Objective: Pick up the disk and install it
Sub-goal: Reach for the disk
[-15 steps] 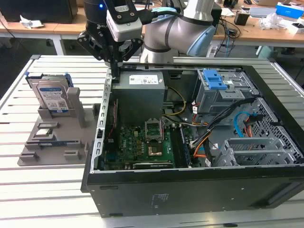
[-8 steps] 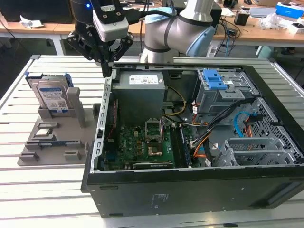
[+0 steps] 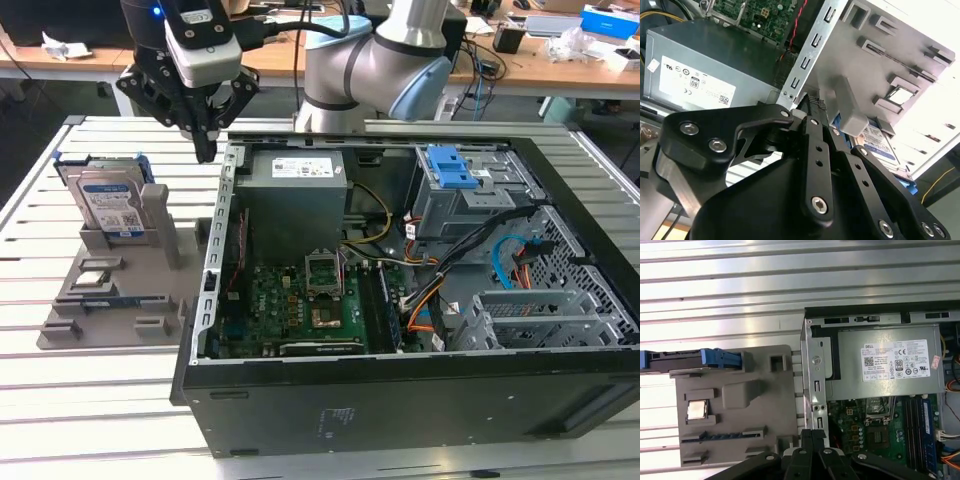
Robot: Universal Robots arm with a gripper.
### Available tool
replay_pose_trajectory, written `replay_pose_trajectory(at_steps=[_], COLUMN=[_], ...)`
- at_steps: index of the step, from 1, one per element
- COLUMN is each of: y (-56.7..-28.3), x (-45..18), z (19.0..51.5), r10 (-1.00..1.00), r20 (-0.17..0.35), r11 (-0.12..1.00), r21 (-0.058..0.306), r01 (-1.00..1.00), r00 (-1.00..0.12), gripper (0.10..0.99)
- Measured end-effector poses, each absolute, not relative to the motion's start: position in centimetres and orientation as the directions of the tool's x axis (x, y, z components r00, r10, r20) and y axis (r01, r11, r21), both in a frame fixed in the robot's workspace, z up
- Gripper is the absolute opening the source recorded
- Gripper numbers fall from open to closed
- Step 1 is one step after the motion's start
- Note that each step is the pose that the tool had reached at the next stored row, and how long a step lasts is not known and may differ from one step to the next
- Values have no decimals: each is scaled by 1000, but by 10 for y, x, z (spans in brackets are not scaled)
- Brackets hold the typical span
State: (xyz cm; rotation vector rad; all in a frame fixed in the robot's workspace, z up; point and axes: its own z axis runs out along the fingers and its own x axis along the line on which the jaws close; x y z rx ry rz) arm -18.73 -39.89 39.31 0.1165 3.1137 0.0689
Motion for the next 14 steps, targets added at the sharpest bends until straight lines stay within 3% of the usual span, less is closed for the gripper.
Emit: replay_pose_trajectory(at_steps=[14], y=[-399], x=[-214], z=[393], r10=[75], r20=[-23], r11=[996], r21=[45], r01=[74], r00=[-997], gripper=[106])
